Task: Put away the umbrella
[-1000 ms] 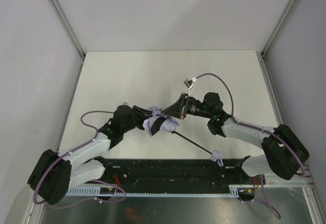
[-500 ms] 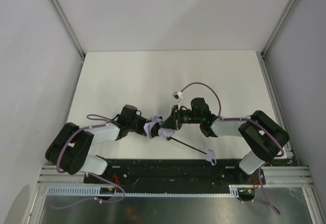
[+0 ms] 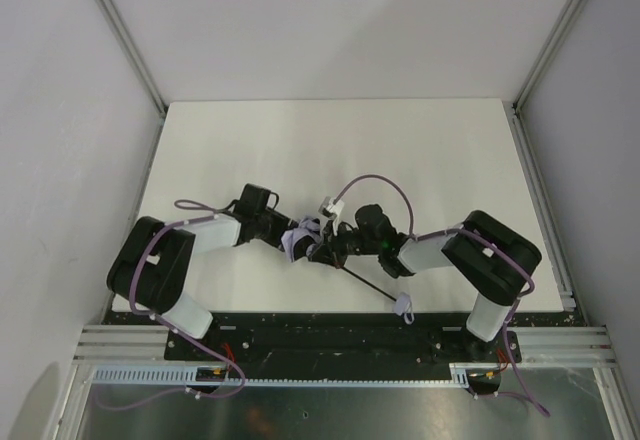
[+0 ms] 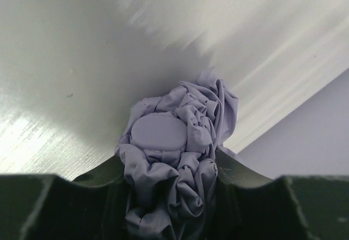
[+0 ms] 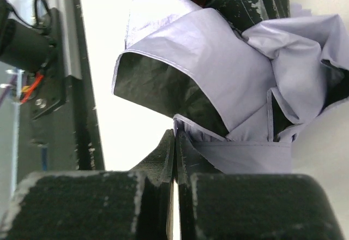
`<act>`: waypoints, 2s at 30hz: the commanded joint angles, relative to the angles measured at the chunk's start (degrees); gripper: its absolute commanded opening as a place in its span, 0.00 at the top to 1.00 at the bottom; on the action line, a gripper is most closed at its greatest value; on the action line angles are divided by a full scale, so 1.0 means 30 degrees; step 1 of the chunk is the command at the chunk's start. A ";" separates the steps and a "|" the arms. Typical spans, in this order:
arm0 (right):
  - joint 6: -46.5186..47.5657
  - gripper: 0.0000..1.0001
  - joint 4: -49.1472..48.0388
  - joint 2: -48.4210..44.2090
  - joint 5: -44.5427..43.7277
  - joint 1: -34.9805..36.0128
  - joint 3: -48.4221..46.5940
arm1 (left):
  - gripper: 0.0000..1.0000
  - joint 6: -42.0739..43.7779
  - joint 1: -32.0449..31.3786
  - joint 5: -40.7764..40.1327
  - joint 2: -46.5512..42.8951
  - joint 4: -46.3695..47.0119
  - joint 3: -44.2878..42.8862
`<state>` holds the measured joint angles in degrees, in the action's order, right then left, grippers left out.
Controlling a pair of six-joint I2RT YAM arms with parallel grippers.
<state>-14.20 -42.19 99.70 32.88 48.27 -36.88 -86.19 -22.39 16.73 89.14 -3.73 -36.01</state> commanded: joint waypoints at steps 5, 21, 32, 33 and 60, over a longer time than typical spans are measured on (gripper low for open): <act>0.4373 1.00 0.2565 0.0255 -0.6341 0.2485 -0.1130 | 1.00 0.2723 0.0817 -0.1012 0.0797 -0.4952 -0.1871; 0.5754 0.63 0.5502 0.1291 -0.9937 0.3962 -0.1892 | 1.00 0.3109 0.0945 0.1177 0.0872 -0.5183 -0.1664; 0.3874 0.56 0.5385 0.0269 -0.7443 0.2899 -0.1885 | 1.00 0.3003 0.1107 0.1492 0.0036 -0.5201 -0.2144; 0.3380 0.54 0.5360 -0.0413 -0.7107 0.2823 -0.1900 | 1.00 0.3050 0.1122 0.1561 -0.0074 -0.5202 -0.2175; -0.3668 0.27 1.7334 -1.9867 -0.4530 -0.5417 -0.2006 | 1.00 2.3797 -0.8321 -1.4948 -0.9448 0.1740 -0.6102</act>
<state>-25.50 4.34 43.46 18.87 33.45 -42.06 -29.61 -42.46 -15.92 62.48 -11.92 -58.15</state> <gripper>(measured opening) 0.720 0.420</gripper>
